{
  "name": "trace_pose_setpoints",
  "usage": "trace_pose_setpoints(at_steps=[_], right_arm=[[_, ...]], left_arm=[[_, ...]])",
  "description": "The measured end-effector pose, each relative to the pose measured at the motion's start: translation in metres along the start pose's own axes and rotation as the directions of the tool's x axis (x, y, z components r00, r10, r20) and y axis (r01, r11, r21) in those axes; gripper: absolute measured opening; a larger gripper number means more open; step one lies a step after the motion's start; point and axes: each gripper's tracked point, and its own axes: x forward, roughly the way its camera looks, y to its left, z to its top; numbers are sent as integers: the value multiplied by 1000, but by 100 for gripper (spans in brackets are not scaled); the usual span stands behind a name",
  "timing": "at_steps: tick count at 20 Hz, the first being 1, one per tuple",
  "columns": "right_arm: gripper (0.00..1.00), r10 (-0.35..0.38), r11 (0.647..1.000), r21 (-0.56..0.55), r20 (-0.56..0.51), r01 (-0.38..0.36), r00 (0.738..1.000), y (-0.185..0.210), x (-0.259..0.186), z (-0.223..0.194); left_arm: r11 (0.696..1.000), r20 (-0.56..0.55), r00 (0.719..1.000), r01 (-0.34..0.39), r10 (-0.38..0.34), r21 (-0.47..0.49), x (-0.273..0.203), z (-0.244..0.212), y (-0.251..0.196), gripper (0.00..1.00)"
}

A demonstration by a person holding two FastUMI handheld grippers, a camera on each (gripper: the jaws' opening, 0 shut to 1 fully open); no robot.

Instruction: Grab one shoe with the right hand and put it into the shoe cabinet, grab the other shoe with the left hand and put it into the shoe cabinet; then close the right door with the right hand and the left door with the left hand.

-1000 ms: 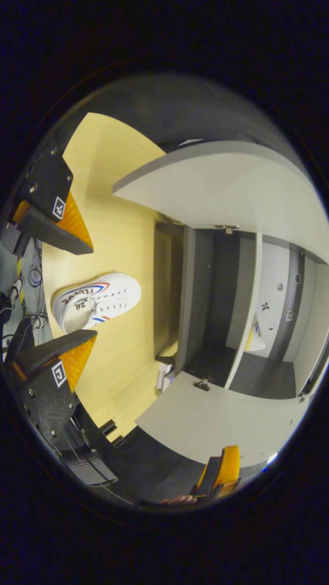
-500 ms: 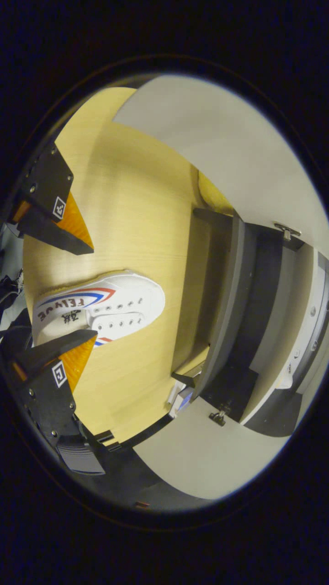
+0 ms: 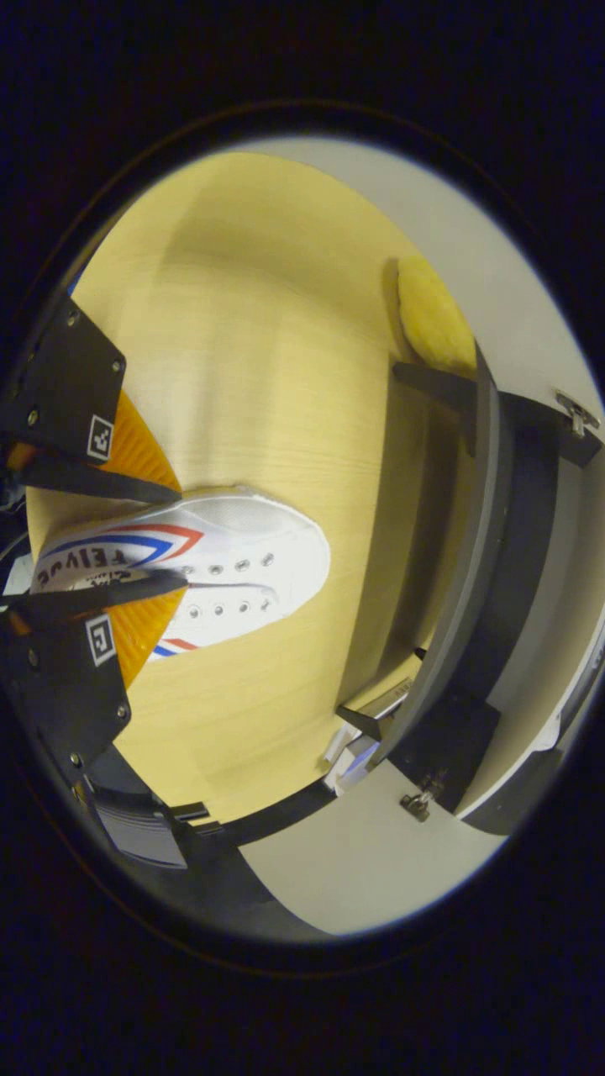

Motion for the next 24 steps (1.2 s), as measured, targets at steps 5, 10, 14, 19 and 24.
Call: trace_pose_setpoints(at_steps=[5,10,14,19,24], right_arm=[[98,29,999,-23,9,-29,1000,7,3,2],[100,18,998,-55,51,-15,999,-8,10,20],[100,11,999,-35,58,-9,998,-20,7,23],[100,-31,999,-25,80,33,996,-37,-1,28],[97,-59,998,9,72,59,996,-49,-1,21]], left_arm=[[999,-16,999,-48,48,-25,0,0,3,42],[995,-6,999,-44,43,-89,-9,6,4,20],[997,-12,998,-65,65,-46,-2,4,4,6],[997,59,996,-69,68,21,-20,34,8,5],[999,128,991,-34,32,18,-44,60,13,5]])
